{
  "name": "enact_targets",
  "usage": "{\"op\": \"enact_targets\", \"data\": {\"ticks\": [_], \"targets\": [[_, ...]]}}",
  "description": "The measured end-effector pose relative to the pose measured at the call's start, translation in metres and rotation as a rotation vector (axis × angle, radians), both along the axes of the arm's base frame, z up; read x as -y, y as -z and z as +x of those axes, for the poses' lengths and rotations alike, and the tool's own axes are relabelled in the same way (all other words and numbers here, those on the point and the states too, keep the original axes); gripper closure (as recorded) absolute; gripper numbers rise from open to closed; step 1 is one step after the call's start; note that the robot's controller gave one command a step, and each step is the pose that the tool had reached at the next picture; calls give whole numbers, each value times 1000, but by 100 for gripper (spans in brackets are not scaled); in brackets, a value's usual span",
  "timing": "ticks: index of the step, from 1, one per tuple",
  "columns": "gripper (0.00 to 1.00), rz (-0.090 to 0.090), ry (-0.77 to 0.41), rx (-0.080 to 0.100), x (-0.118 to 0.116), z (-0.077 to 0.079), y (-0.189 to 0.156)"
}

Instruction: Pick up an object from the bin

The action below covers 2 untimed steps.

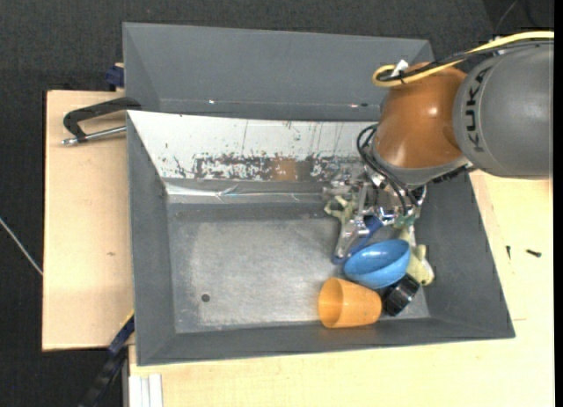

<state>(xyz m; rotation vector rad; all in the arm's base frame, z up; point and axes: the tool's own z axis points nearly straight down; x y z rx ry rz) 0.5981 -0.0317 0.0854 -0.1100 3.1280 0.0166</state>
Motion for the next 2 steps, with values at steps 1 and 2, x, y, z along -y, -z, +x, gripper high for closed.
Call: {"op": "enact_targets", "data": {"ticks": [1, 2], "targets": [[100, 3, 1, -4, 0, 0, 1], [100, -13, -288, 4, -17, -9, -160]]}}
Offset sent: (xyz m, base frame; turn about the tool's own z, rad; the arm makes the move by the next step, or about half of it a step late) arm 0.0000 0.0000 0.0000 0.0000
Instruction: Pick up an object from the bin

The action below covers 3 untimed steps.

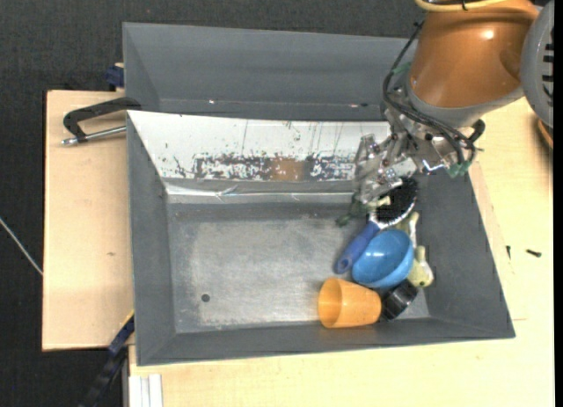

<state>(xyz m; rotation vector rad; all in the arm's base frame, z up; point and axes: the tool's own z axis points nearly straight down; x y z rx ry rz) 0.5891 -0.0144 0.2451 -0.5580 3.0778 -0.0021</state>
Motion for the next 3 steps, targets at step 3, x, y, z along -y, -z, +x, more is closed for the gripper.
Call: {"op": "enact_targets", "data": {"ticks": [3], "targets": [[0, 0, 0, 5, 39, -91, 157]]}}
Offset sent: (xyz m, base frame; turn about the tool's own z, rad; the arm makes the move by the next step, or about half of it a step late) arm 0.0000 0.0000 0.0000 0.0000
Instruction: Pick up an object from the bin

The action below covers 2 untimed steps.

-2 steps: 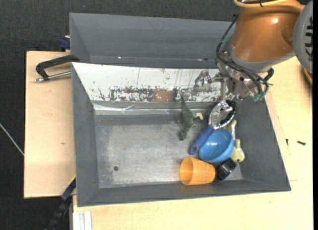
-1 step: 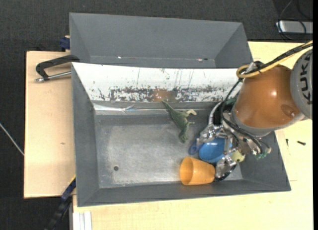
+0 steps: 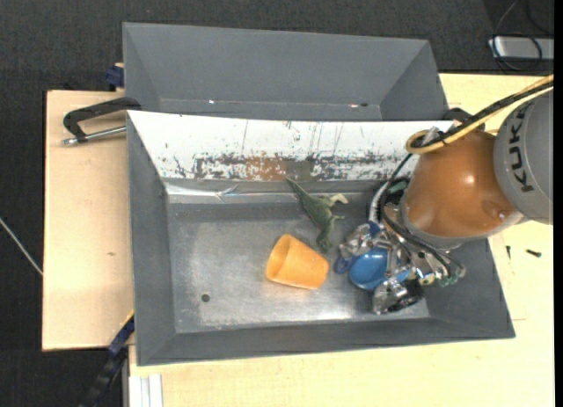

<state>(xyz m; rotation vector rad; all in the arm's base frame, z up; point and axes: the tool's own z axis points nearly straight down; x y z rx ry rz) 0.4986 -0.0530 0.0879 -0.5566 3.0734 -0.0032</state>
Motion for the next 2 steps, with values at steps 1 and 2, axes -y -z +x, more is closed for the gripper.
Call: {"op": "enact_targets", "data": {"ticks": [1, 2], "targets": [[100, -3, 3, -9, 2, -2, 3], [100, -5, -238, -6, 7, -2, -122]]}}
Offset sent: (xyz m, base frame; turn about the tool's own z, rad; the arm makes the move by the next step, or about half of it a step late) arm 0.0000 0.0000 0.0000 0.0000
